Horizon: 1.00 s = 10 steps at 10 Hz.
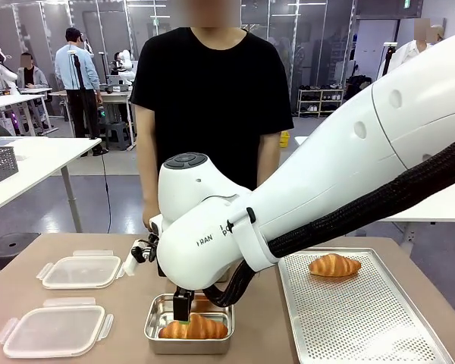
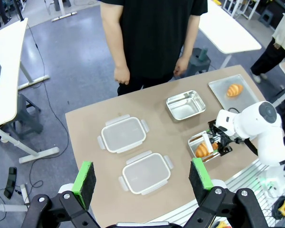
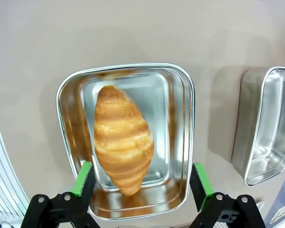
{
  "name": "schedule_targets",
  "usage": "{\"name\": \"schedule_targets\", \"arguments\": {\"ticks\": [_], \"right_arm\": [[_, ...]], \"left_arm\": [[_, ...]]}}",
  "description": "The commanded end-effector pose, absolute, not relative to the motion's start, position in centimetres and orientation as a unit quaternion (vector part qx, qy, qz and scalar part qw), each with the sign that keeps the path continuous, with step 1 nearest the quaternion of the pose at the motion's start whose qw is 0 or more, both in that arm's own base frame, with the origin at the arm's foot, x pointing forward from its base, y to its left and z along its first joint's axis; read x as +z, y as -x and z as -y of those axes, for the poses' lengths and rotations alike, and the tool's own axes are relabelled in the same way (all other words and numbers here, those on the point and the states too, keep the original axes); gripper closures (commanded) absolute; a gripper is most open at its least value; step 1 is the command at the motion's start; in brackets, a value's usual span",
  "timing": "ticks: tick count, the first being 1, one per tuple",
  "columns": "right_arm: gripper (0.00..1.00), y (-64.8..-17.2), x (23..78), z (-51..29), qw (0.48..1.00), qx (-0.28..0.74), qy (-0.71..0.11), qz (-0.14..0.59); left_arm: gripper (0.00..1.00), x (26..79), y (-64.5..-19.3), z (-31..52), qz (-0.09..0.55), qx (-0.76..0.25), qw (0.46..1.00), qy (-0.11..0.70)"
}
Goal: Place the bread into the airtight container.
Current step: Pick up a Butter Roll and place it into an empty Airtight Container.
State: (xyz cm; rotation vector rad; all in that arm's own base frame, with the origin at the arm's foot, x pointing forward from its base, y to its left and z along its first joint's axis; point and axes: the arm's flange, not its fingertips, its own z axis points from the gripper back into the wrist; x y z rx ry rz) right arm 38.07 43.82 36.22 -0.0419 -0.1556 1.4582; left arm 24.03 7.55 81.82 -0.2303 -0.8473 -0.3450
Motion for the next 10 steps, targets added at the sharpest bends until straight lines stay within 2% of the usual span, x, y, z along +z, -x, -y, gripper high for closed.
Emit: {"name": "schedule_targets", "arguments": {"ticks": [1, 10], "right_arm": [[0.00, -37.88, 36.09, -43.90, 0.747, 0.660, 0.022, 0.072], [0.00, -37.88, 36.09, -43.90, 0.747, 0.660, 0.022, 0.072]], "left_arm": [[0.00, 82.06, -23.93, -7.52, 0.410, -0.169, 0.889, 0.112], [0.00, 82.06, -23.93, -7.52, 0.410, -0.169, 0.889, 0.112]]}}
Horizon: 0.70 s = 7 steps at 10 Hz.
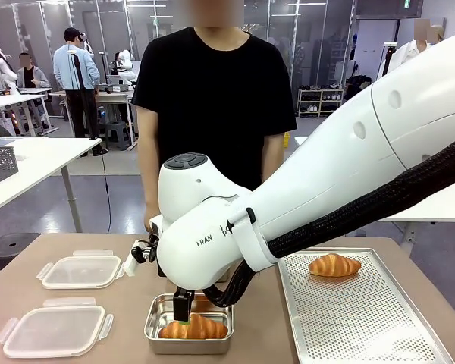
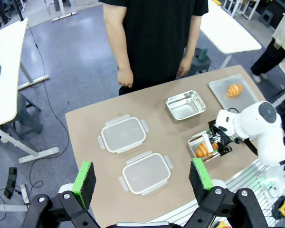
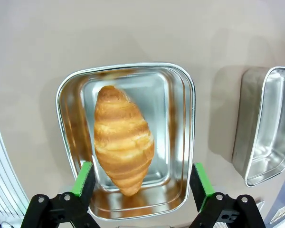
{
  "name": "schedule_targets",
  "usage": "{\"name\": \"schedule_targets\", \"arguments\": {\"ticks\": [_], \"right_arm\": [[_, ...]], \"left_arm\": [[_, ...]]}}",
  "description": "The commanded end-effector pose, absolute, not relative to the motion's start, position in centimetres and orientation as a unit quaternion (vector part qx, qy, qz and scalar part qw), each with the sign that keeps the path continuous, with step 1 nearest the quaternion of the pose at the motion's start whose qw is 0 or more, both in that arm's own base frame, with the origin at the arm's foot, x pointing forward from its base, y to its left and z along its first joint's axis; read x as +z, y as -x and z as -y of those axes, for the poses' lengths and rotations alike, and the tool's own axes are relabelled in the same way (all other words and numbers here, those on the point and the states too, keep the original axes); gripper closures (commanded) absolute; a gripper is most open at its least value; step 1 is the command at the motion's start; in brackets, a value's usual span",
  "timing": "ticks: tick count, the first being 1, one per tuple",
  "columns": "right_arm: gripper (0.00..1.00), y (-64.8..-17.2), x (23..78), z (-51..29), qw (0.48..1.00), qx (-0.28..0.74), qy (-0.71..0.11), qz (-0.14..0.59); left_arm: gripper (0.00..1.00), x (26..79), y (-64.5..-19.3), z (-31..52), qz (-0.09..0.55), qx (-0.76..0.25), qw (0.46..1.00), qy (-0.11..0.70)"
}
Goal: Place the bread into the airtight container.
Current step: Pick up a Butter Roll and place it into an empty Airtight Container.
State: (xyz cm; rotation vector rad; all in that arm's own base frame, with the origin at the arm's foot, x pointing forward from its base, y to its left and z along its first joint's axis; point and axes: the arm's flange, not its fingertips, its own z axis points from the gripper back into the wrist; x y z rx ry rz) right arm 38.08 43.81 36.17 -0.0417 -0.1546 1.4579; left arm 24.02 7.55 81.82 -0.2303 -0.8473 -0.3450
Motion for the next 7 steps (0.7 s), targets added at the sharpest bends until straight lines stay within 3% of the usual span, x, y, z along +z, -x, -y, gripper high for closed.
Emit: {"name": "schedule_targets", "arguments": {"ticks": [1, 4, 7], "right_arm": [[0.00, -38.1, 36.2, -43.8, 0.743, 0.665, 0.019, 0.071], [0.00, -39.2, 44.2, -38.2, 0.777, 0.626, -0.040, 0.050], [0.00, -38.3, 53.4, -28.0, 0.821, 0.562, -0.058, 0.085]], "left_arm": [[0.00, 82.1, -23.9, -7.5, 0.410, -0.169, 0.889, 0.112], [0.00, 82.1, -23.9, -7.5, 0.410, -0.169, 0.889, 0.112], [0.00, 82.1, -23.9, -7.5, 0.410, -0.169, 0.889, 0.112]]}}
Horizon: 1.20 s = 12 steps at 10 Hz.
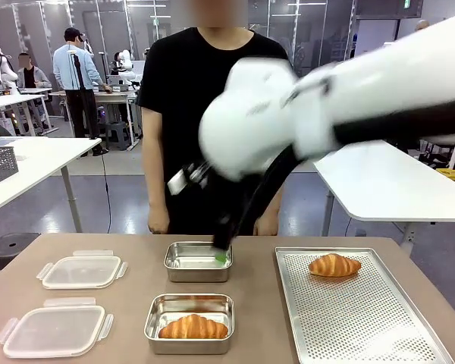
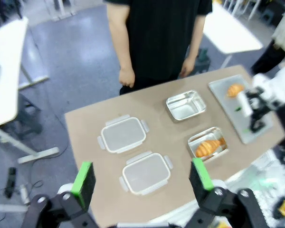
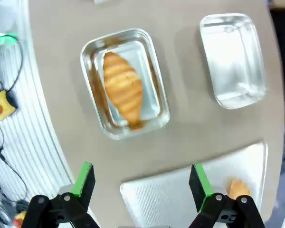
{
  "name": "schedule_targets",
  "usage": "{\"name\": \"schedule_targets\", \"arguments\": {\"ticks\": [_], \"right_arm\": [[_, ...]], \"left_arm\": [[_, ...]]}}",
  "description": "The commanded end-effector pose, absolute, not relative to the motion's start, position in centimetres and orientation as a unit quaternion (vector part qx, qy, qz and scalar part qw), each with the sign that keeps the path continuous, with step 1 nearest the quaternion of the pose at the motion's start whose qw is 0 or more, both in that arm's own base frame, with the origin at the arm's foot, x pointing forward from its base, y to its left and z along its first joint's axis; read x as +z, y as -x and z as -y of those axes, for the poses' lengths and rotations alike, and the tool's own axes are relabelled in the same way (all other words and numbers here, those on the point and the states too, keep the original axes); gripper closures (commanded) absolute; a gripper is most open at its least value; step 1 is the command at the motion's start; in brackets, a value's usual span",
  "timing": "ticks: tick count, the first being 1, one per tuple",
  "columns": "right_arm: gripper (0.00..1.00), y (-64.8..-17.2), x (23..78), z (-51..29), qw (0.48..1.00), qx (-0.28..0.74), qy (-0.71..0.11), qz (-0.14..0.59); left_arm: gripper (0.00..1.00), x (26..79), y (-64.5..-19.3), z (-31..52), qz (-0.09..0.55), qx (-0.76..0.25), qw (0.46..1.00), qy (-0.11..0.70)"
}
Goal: Place the bread into the airtight container.
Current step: Pick up a Butter Roll and place it into an empty Airtight Container.
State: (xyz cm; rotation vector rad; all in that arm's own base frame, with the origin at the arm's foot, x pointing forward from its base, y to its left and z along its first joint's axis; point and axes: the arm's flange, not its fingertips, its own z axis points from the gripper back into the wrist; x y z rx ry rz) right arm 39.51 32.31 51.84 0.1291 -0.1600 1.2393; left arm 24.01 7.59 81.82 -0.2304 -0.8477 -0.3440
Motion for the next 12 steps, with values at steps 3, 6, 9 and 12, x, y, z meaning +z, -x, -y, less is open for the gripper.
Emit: {"name": "schedule_targets", "arguments": {"ticks": [3, 6, 9, 12], "right_arm": [[0.00, -36.4, 60.6, -17.5, 0.877, 0.463, -0.048, 0.117], [0.00, -35.2, 59.1, -7.7, 0.918, 0.366, -0.069, 0.134], [0.00, -34.7, 55.3, -0.4, 0.922, 0.338, -0.092, 0.167], [0.00, -35.9, 51.6, 1.2, 0.893, 0.374, -0.104, 0.227]], "left_arm": [[0.00, 82.1, -23.9, -7.5, 0.410, -0.169, 0.889, 0.112], [0.00, 82.1, -23.9, -7.5, 0.410, -0.169, 0.889, 0.112], [0.00, 82.1, -23.9, -7.5, 0.410, -0.169, 0.889, 0.112], [0.00, 82.1, -23.9, -7.5, 0.410, -0.169, 0.889, 0.112]]}}
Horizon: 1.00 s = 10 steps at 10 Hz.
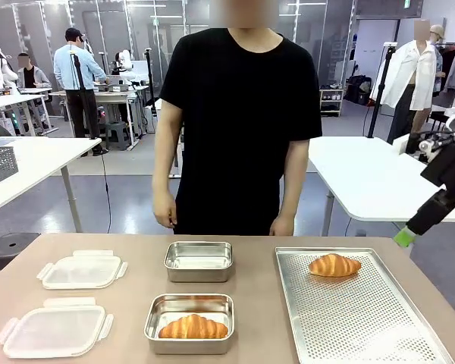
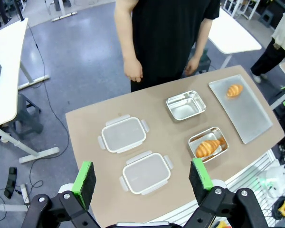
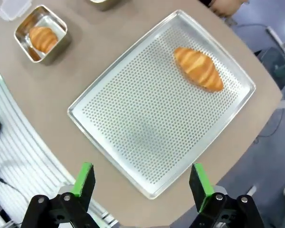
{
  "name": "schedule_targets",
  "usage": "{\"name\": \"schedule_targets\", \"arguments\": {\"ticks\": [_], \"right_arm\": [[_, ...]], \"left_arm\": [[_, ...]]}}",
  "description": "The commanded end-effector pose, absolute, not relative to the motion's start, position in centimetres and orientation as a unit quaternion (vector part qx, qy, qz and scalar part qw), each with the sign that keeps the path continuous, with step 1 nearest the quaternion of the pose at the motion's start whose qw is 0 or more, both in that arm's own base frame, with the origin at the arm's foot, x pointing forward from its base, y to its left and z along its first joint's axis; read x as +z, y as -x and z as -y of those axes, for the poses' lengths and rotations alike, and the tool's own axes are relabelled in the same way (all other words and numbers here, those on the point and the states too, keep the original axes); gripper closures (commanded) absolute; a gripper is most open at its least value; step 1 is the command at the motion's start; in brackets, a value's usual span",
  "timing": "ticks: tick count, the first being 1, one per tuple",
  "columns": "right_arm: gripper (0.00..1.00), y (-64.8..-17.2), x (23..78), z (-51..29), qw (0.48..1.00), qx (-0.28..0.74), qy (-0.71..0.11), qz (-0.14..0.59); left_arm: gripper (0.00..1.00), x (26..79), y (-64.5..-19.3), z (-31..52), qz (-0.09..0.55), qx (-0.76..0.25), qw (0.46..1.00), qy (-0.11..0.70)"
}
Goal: Place the bread into the airtight container.
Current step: Pick up a Butter Roll and place it into an empty Airtight Container.
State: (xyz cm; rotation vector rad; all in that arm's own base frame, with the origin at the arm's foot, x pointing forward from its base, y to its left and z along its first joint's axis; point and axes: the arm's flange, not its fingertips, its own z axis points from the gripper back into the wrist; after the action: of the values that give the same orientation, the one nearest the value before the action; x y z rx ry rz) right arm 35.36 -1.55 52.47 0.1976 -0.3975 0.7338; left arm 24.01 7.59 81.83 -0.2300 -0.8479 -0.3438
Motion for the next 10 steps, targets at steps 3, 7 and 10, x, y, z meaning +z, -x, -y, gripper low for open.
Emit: {"name": "schedule_targets", "arguments": {"ticks": [3, 7, 10], "right_arm": [[0.00, -35.4, 52.5, 1.6, 0.909, 0.356, -0.096, 0.193], [0.00, -38.1, 52.2, 0.4, 0.856, 0.420, -0.174, 0.245], [0.00, -43.8, 50.5, -0.4, 0.842, 0.444, -0.183, 0.245]], "left_arm": [[0.00, 82.1, -23.9, -7.5, 0.410, -0.169, 0.889, 0.112], [0.00, 82.1, -23.9, -7.5, 0.410, -0.169, 0.889, 0.112], [0.00, 82.1, -23.9, -7.5, 0.410, -0.169, 0.889, 0.112]]}}
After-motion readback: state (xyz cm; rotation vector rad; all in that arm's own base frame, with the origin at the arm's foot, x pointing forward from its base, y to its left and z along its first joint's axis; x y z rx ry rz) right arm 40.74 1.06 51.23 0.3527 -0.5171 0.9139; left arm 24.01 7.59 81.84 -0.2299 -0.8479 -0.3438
